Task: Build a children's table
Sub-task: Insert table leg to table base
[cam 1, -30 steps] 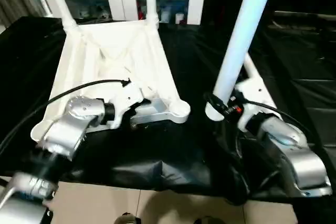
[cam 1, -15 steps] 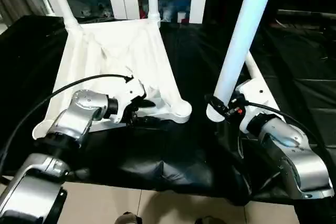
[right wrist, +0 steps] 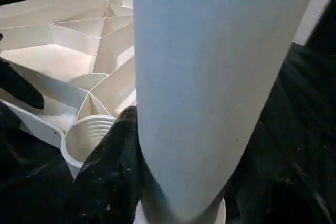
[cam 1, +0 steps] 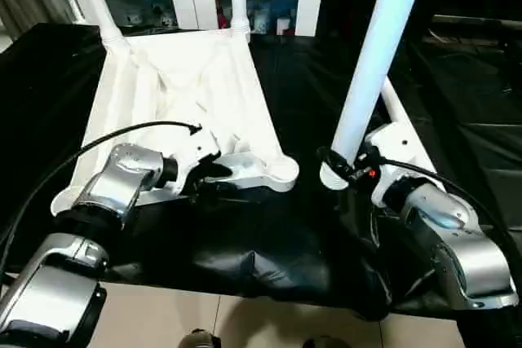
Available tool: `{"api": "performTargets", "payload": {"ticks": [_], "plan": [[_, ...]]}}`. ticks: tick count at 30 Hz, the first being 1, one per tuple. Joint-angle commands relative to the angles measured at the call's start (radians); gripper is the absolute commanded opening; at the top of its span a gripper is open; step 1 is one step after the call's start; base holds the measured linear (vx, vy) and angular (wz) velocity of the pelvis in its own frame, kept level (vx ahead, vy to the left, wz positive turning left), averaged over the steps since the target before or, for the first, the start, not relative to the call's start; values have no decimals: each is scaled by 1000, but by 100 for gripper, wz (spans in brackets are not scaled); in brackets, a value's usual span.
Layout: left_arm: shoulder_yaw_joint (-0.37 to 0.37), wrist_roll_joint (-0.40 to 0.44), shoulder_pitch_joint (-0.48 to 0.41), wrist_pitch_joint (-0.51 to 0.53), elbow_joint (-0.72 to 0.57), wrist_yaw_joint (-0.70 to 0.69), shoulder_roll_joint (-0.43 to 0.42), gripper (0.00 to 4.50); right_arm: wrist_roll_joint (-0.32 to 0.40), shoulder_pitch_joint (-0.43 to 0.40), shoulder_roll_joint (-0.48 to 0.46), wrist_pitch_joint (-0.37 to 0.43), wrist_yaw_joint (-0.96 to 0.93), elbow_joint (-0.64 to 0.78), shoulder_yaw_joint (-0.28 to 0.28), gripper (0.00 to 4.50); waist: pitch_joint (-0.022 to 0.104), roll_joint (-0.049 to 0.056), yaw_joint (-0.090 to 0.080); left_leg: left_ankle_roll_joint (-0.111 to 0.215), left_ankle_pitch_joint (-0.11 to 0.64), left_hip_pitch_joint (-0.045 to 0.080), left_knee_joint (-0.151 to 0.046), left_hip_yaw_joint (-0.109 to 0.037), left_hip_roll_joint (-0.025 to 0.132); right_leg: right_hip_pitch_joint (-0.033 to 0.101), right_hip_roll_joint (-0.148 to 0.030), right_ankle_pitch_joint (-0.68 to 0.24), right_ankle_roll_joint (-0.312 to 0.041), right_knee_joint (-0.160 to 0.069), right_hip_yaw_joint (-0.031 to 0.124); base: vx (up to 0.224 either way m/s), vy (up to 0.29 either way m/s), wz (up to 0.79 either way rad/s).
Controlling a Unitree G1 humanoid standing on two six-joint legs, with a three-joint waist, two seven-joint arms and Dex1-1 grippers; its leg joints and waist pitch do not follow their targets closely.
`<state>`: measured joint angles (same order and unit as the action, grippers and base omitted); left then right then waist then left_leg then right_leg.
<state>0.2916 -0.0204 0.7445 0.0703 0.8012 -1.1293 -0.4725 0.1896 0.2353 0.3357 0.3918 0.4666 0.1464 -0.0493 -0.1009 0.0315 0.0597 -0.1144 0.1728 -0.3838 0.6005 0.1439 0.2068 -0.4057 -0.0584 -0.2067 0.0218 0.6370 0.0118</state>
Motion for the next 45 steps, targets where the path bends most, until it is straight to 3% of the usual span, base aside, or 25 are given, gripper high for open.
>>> {"api": "performTargets", "payload": {"ticks": [1,8,11,12,18,23,28,32,33,34,35,36,39,41,45], "plan": [[7,21,17,-14,15,-5,-9,159,-3,-1,4,2,5,13,-6,186,75,2,4,-12,163,13,-72,16,-9,58,-37,28,-244,-68,17,0,0,0],[14,32,44,-57,62,-52,-5,92,-2,-2,3,2,6,15,-6,186,72,2,3,-16,171,13,-76,16,-9,57,-37,7,-238,-72,17,0,0,0],[37,59,63,-77,88,-82,-8,82,-2,-3,4,3,7,16,-7,186,72,4,4,-20,175,14,-77,16,-7,55,-38,11,-240,-72,18,0,0,0],[46,71,71,-91,101,-90,-8,52,-2,-3,4,3,7,17,-7,186,72,5,4,-21,169,13,-77,16,-7,57,-38,27,-241,-71,18,0,0,0],[67,107,106,-131,146,-108,-5,3,-2,-5,6,2,8,19,-5,186,74,6,4,-17,145,12,-76,16,-8,61,-37,98,-251,-66,16,0,0,0],[73,116,118,-142,166,-131,0,3,-1,-6,6,4,8,22,-6,186,70,5,4,-20,175,14,-79,17,-7,59,-40,43,-252,-72,18,0,0,0],[40,87,116,-156,172,-148,12,3,0,-7,6,4,11,26,-9,186,70,4,4,-20,167,14,-79,17,-6,59,-39,56,-255,-72,18,0,0,0],[20,47,58,-124,81,-188,1,3,25,-6,-2,17,27,39,-12,186,72,8,4,-11,146,13,-79,16,-4,62,-40,110,-262,-66,17,0,0,0],[26,17,-21,-64,-51,-224,-16,3,67,-4,-11,47,43,63,-4,186,72,8,4,-6,139,13,-79,16,-2,62,-40,129,-265,-64,16,0,0,0],[26,17,-21,-64,-51,-224,-16,3,67,-4,-11,47,43,63,-4,186,71,6,1,3,124,9,-82,14,0,65,-41,157,-266,-62,16,0,0,0],[34,3,-77,-19,-141,-234,-29,3,94,-4,-14,67,57,81,-2,186,71,8,1,6,123,12,-81,16,-1,63,-38,162,-266,-62,16,0,0,0],[44,-10,-156,31,-260,-221,-39,3,147,-4,-22,104,82,111,1,186,73,2,-2,15,114,12,-82,18,2,64,-38,183,-266,-61,16,0,0,0],[42,-5,-214,52,-323,-160,-25,3,218,2,-31,150,114,142,6,186,74,2,-1,52,77,14,-79,23,0,61,-34,212,-263,-62,14,0,0,0],[25,11,-225,35,-307,-101,-3,0,249,12,-30,176,133,153,4,186,70,-1,4,59,99,16,-82,27,1,55,-34,140,-258,-69,14,0,0,0],[5,24,-232,14,-295,-58,20,0,273,39,-32,201,155,144,-1,186,63,-6,3,25,171,16,-91,28,1,46,-41,-71,-216,-86,16,0,0,0]]}}
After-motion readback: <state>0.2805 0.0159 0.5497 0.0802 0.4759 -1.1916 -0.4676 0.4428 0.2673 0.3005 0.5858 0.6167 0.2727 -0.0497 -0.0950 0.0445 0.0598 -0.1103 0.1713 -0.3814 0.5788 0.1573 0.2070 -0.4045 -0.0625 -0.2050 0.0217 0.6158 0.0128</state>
